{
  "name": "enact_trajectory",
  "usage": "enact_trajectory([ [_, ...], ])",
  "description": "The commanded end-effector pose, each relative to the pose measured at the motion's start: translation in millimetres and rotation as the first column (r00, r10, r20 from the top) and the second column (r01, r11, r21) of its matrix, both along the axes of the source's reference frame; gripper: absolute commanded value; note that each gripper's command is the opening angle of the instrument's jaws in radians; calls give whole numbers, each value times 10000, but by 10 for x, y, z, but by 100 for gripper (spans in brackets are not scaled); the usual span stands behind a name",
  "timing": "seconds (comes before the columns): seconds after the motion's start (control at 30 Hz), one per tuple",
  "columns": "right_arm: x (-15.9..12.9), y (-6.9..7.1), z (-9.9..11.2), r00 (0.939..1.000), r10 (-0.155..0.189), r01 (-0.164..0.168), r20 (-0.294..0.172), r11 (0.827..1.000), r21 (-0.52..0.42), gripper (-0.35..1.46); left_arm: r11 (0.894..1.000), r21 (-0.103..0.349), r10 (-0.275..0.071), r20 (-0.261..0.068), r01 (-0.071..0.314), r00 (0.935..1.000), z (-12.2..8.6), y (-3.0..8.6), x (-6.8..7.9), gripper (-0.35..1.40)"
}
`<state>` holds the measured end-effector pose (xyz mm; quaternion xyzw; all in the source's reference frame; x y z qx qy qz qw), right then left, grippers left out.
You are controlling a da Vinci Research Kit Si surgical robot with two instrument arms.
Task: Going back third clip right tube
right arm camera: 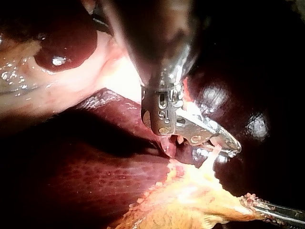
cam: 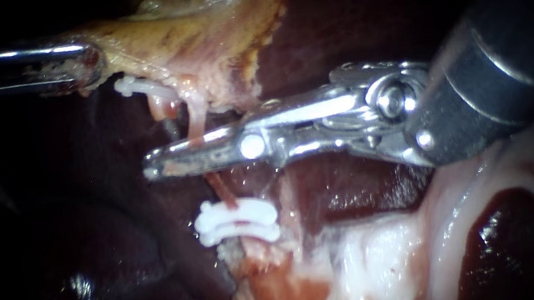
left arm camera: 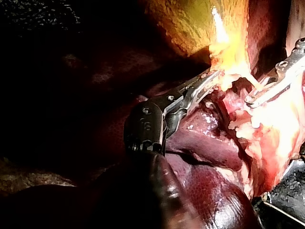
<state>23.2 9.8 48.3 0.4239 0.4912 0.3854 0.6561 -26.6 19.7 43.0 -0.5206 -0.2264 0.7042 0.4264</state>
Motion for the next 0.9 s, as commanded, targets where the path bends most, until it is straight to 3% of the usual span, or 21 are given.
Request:
enact_trajectory([
  [0.03, -1, 0, 1, 10000, 5, -5, 3, 10000, 1, -35, 10000, -1, 0, -1, 0, 10000, 0, 0, 0, -35],
  [0.1, 0, 0, 2, 10000, 9, -9, 6, 10000, 1, -35, 10000, -1, -1, -1, 1, 10000, 0, 0, 0, -35],
  [0.13, 1, 0, 3, 10000, 14, -14, 9, 10000, -2, -27, 10000, -1, 0, -1, 0, 10000, 0, 0, 0, -35],
  [0.2, 5, 0, 6, 10000, 50, -50, 0, 10000, -13, 14, 10000, -2, -2, -2, 2, 10000, 0, 0, 0, -35],
  [0.3, 11, -1, 14, 9999, 119, -119, -54, 9999, -44, 38, 10000, -7, -3, -4, 3, 10000, 1, -1, -1, -35],
  [0.47, 13, -3, 33, 9999, 122, -123, -46, 9996, -239, 44, 10000, -16, -24, -25, 24, 10000, 1, -2, -1, -35],
  [0.6, 10, -2, 57, 9999, -67, 46, -150, 9908, -1349, 45, 10000, -19, -27, -28, 27, 10000, 1, -2, -1, -35],
  [0.8, 3, 1, 86, 9979, -494, 596, 414, 9527, -2980, 49, 10000, -22, -30, -31, 30, 10000, 1, -2, -1, -35],
  [0.9, 1, 4, 88, 9962, -626, 813, 606, 9178, -3887, 50, 10000, -22, -15, -17, 15, 10000, 1, -4, -2, -35],
])
